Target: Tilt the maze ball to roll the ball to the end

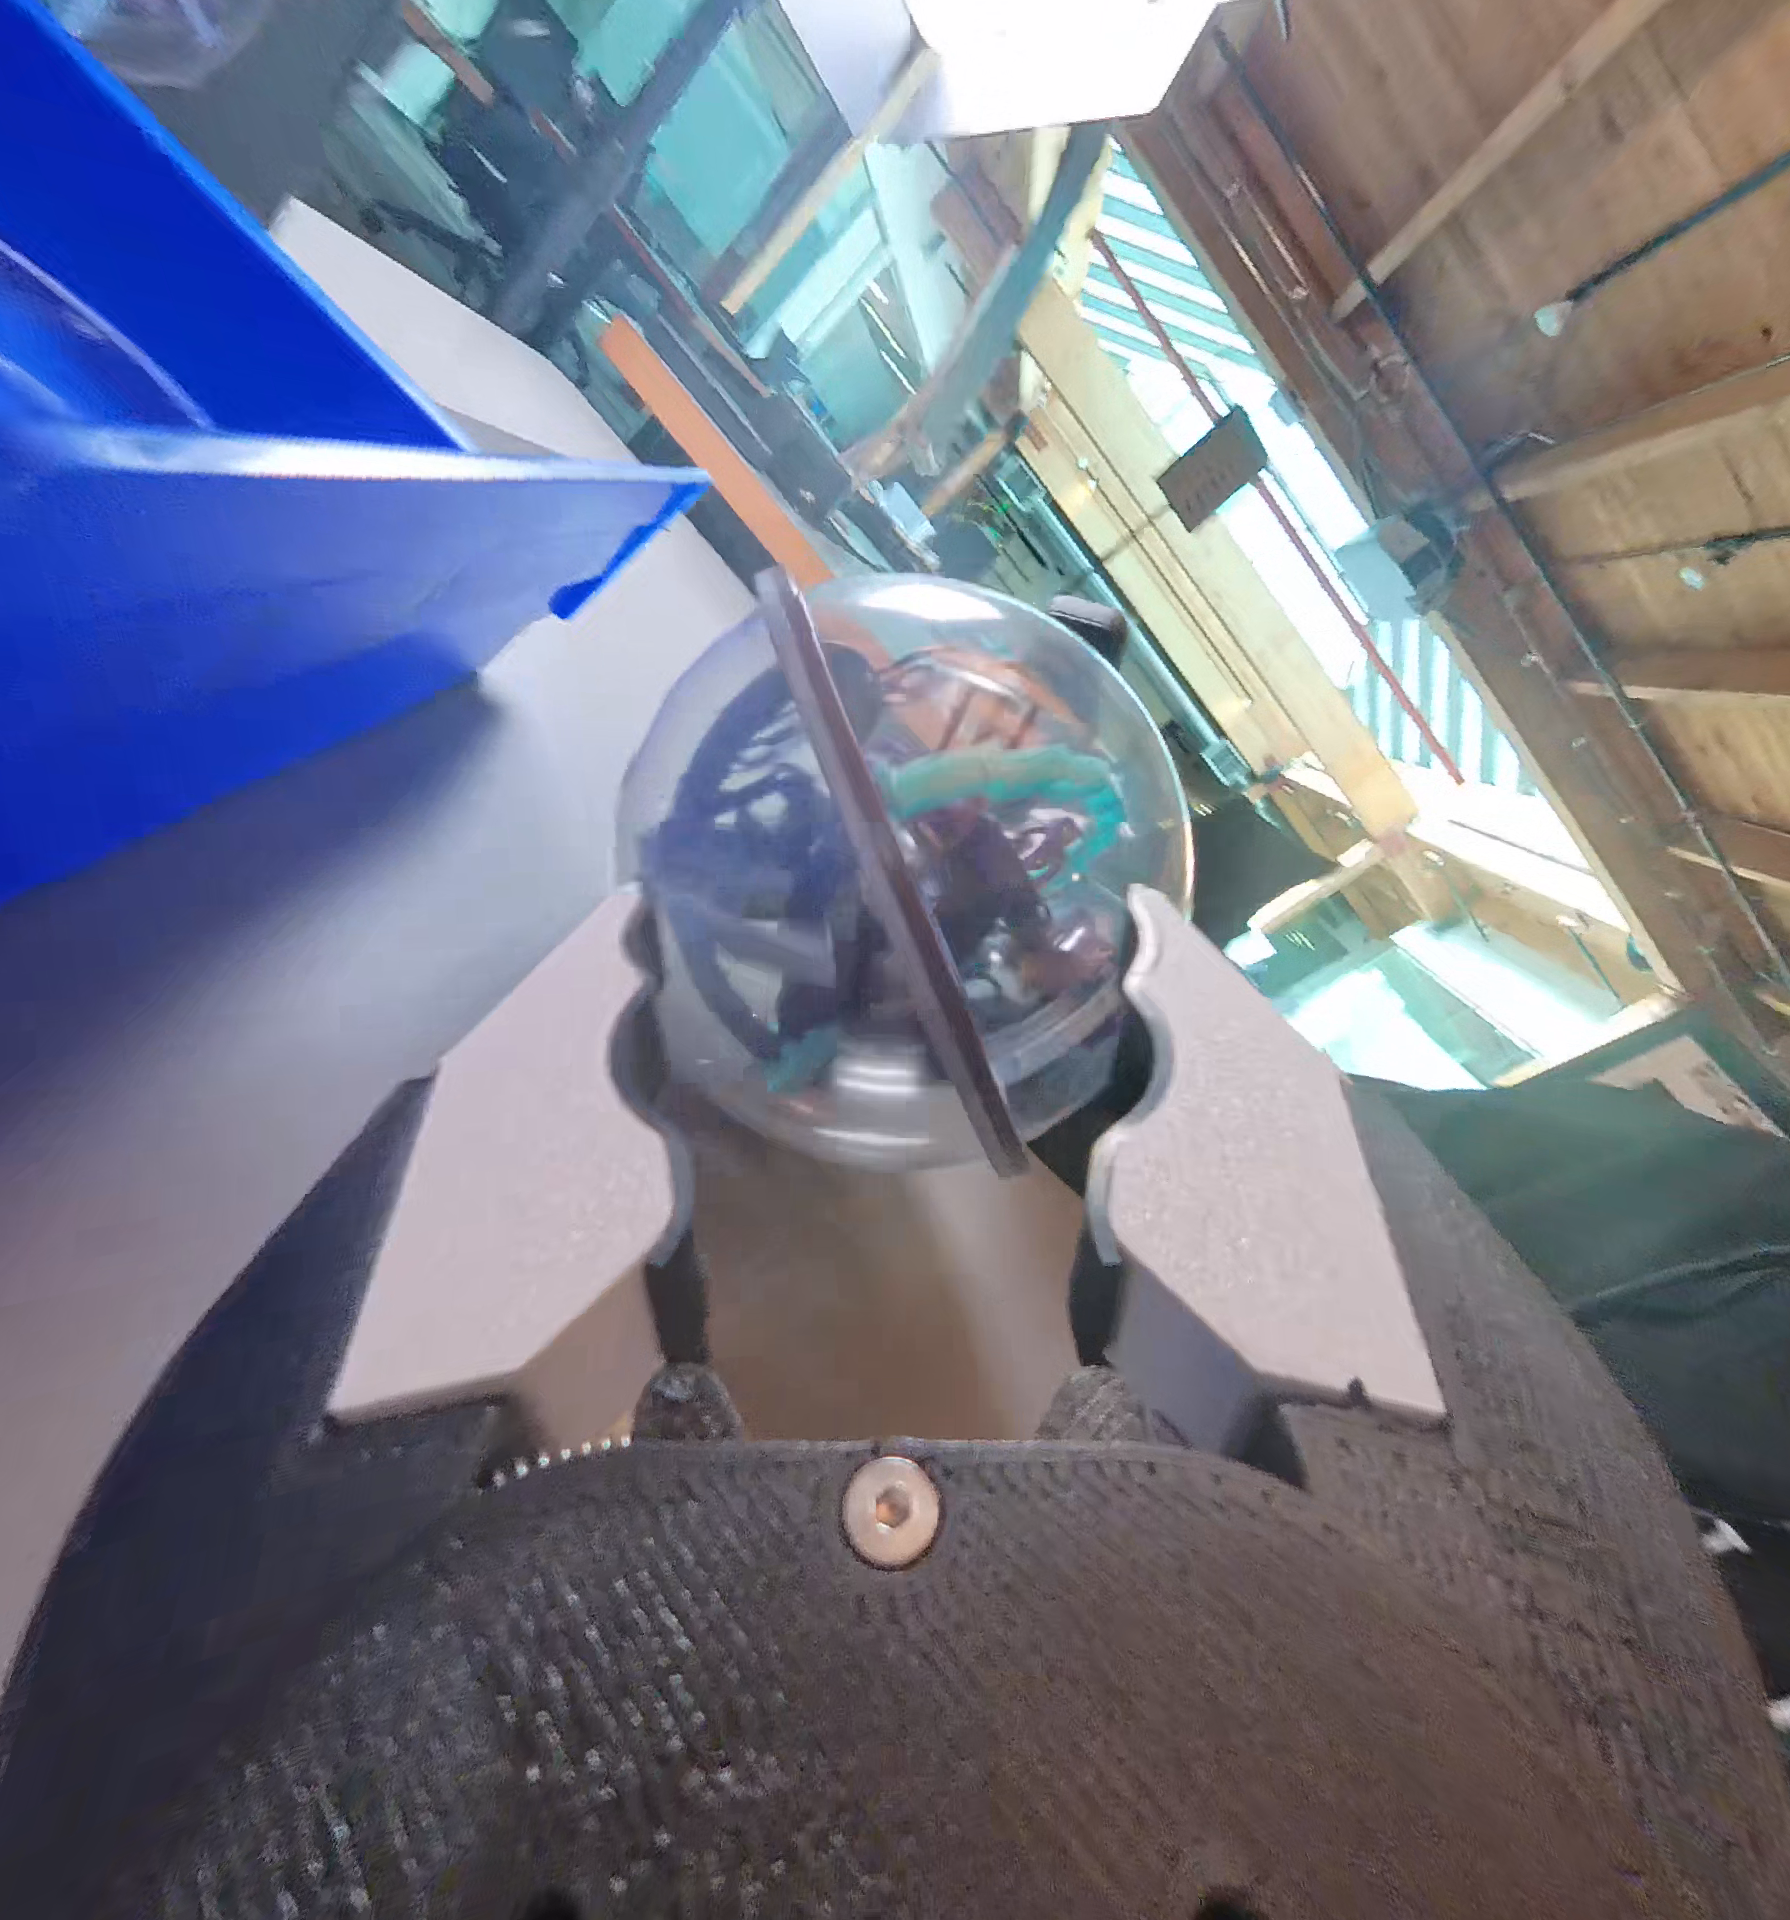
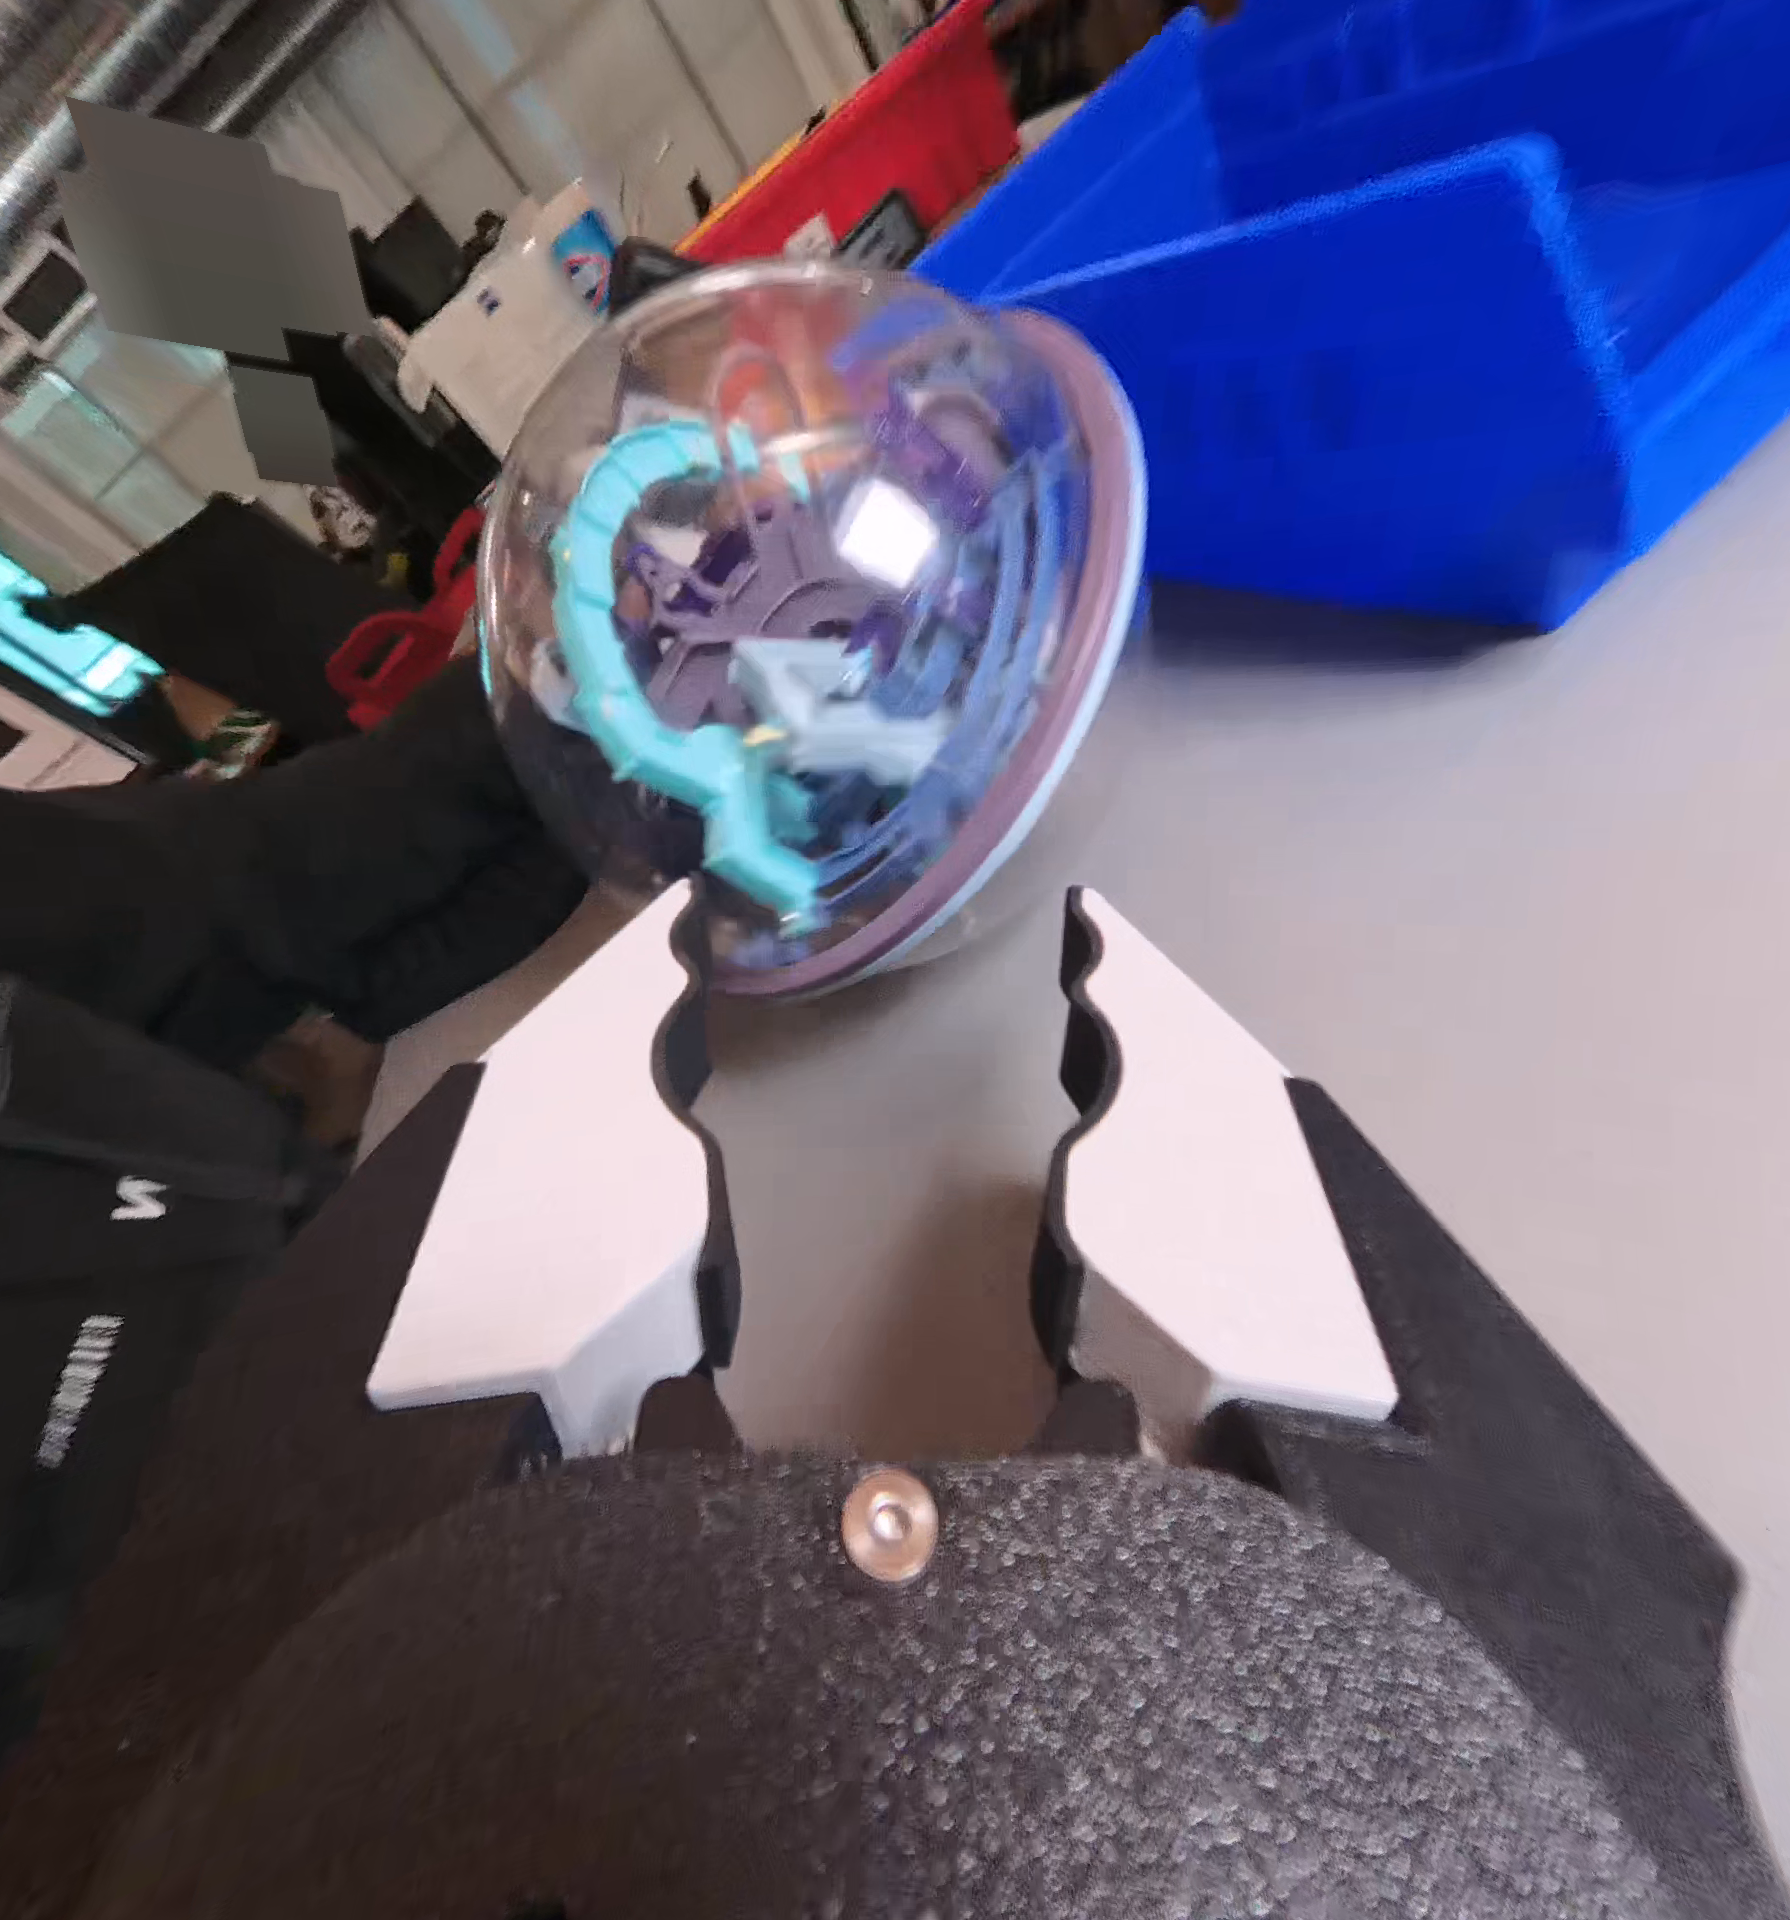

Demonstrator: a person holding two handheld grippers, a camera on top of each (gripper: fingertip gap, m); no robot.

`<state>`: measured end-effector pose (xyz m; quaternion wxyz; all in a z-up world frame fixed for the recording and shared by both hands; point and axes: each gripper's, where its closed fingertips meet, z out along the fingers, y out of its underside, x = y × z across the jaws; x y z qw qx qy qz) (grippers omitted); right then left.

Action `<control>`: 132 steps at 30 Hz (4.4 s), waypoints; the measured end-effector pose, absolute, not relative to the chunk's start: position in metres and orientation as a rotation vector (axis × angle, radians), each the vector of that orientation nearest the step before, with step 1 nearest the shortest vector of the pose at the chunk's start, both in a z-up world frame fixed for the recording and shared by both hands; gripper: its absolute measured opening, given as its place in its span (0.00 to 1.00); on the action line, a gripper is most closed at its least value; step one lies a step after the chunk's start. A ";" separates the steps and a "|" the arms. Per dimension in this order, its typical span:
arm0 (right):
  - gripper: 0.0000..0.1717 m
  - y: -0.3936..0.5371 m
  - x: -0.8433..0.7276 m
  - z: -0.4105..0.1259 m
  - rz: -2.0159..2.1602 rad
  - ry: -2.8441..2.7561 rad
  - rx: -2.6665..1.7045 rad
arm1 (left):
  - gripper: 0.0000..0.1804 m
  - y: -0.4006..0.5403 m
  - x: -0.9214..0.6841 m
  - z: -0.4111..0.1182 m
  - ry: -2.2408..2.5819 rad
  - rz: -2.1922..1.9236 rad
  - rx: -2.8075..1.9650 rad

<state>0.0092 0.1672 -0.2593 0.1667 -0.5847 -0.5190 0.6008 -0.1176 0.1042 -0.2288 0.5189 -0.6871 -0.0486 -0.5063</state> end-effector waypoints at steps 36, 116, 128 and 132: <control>0.03 0.138 0.022 -0.112 1.866 -1.378 -1.122 | 0.03 0.075 -0.104 -0.056 0.215 -0.873 -1.408; 0.00 0.016 0.104 -0.212 1.999 -1.412 -1.653 | 0.04 0.039 -0.010 -0.180 0.438 -0.809 -1.758; 0.42 0.160 0.136 -0.195 1.054 -1.231 -1.534 | 0.59 0.087 -0.016 -0.180 0.435 -0.795 -1.658; 0.46 0.167 0.115 -0.191 0.849 -1.297 -1.447 | 0.49 0.107 -0.029 -0.171 0.381 -0.729 -1.616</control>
